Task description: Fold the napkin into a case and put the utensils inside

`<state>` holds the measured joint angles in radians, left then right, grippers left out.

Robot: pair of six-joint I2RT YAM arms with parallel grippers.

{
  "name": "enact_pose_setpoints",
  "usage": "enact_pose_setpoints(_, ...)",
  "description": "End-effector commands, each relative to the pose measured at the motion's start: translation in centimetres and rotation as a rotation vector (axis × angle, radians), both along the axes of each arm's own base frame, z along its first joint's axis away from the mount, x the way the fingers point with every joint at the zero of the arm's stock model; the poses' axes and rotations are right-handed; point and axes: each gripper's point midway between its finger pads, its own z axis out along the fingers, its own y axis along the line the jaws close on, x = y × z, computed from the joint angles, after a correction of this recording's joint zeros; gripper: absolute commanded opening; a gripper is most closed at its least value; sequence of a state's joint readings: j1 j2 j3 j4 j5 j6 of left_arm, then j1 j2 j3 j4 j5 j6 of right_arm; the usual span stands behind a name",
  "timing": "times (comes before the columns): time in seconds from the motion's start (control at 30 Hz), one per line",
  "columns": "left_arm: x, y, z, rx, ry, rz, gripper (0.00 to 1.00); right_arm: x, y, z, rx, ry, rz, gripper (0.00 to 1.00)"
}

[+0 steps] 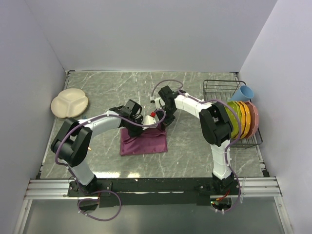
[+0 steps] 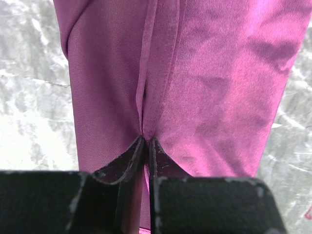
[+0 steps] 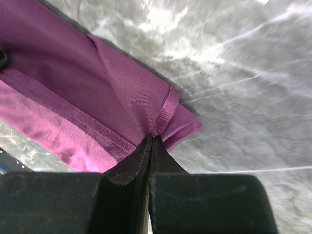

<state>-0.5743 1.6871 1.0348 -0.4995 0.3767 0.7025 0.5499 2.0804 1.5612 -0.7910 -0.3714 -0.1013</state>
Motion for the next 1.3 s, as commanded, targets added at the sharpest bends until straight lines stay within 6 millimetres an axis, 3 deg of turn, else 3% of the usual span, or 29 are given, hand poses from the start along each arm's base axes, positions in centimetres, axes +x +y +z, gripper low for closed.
enact_pose_setpoints(0.0,-1.2,-0.7,-0.1,-0.013,0.039,-0.006,0.13,-1.2,0.0,0.3,0.008,0.035,-0.009,0.00)
enact_pose_setpoints(0.2,-1.3,0.1,-1.5,0.026,0.052,0.027,0.13,-2.0,-0.3,-0.1,0.001,0.067,-0.025,0.00)
enact_pose_setpoints(0.3,-1.7,0.2,-1.7,0.028,0.065,0.036,0.23,-2.3,-0.2,-0.7,-0.009,0.072,-0.032,0.00)
enact_pose_setpoints(0.37,-1.7,0.3,-1.0,0.001,0.071,0.057,0.34,-2.4,-0.3,-1.6,-0.025,0.078,-0.039,0.00)
enact_pose_setpoints(0.43,-1.4,0.3,1.0,-0.087,0.099,0.106,0.44,-2.3,-0.5,-2.3,-0.040,0.081,-0.050,0.00)
enact_pose_setpoints(0.6,0.3,0.8,7.4,-0.394,0.210,0.301,0.49,-2.3,-0.8,-3.1,-0.055,0.066,-0.067,0.00)
enact_pose_setpoints(0.63,0.9,1.7,7.8,-0.442,0.231,0.364,0.50,-2.3,-0.9,-3.2,-0.055,0.068,-0.069,0.00)
enact_pose_setpoints(0.67,0.5,1.0,9.0,-0.520,0.311,0.398,0.50,-2.3,-0.9,-3.1,-0.053,0.066,-0.071,0.00)
enact_pose_setpoints(0.7,1.3,0.6,9.9,-0.576,0.303,0.408,0.50,-2.3,-0.8,-3.1,-0.049,0.068,-0.076,0.00)
enact_pose_setpoints(0.77,0.8,-0.5,10.6,-0.652,0.452,0.495,0.49,-2.2,-0.7,-2.9,-0.037,0.057,-0.079,0.00)
enact_pose_setpoints(0.97,3.2,-3.0,9.5,-0.768,0.678,0.693,0.34,-1.7,0.9,-0.4,0.054,0.040,-0.117,0.00)
enact_pose_setpoints(1.1,4.0,-3.3,7.2,-0.743,0.771,0.785,0.24,-2.0,1.7,1.7,0.101,0.053,-0.142,0.00)
enact_pose_setpoints(1.27,4.4,-4.7,5.9,-0.739,0.855,0.824,0.17,-2.7,1.6,2.0,0.104,0.083,-0.158,0.00)
